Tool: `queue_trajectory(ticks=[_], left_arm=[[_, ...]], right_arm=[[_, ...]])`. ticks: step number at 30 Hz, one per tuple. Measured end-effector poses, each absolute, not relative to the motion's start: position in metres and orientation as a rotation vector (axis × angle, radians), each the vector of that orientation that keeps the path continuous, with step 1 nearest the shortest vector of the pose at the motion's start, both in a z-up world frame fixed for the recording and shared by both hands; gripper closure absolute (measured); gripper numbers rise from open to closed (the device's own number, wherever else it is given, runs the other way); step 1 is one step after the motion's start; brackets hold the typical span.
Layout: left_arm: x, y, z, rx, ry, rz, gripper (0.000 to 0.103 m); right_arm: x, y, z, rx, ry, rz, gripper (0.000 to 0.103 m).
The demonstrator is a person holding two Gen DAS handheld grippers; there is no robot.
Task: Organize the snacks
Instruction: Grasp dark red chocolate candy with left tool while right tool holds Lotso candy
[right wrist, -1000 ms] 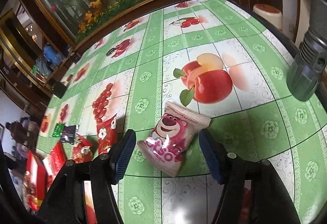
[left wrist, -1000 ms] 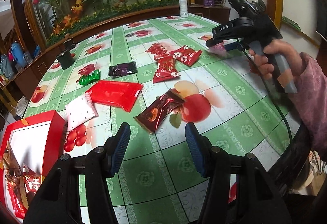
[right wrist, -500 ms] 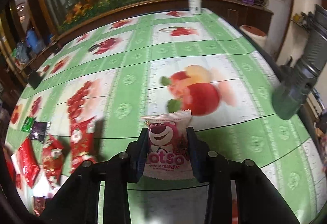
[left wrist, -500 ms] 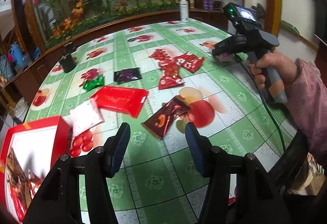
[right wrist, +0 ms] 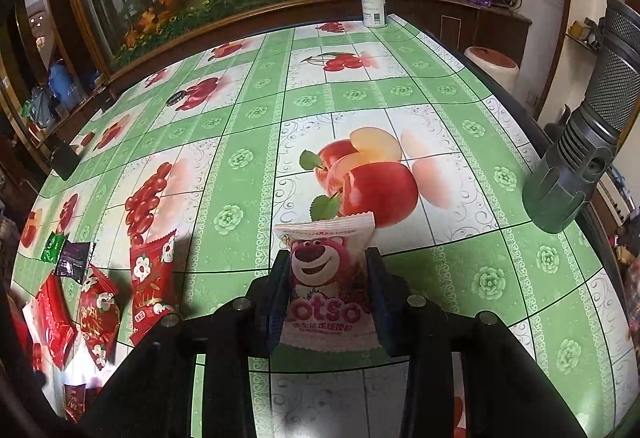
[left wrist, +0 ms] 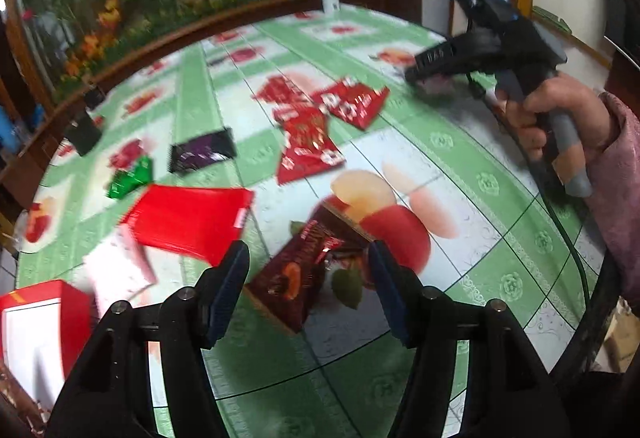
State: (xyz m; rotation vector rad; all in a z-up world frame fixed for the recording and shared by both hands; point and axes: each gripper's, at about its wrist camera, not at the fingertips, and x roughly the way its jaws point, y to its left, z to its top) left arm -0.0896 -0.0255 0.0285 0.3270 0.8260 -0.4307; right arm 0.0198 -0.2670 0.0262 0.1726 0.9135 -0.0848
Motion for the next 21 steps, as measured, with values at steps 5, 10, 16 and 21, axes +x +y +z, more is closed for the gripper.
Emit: queue_trajectory(ticks=[5, 10, 16, 21], left_arm=[[-0.083, -0.041, 0.021, 0.361, 0.876, -0.434, 0.042], [-0.073, -0.044, 0.020, 0.305, 0.910, -0.427, 0.041], [-0.073, -0.043, 0.020, 0.221, 0.928, -0.433, 0.070], [-0.076, -0.036, 0.020, 0.198, 0.923, -0.404, 0.075]], right_arm=[[0.019, -0.267, 0.027, 0.186, 0.917, -0.080, 0.065], [0.020, -0.267, 0.027, 0.186, 0.917, -0.079, 0.065], [0.020, -0.267, 0.027, 0.183, 0.917, -0.079, 0.065], [0.019, -0.266, 0.027, 0.187, 0.919, -0.074, 0.065]])
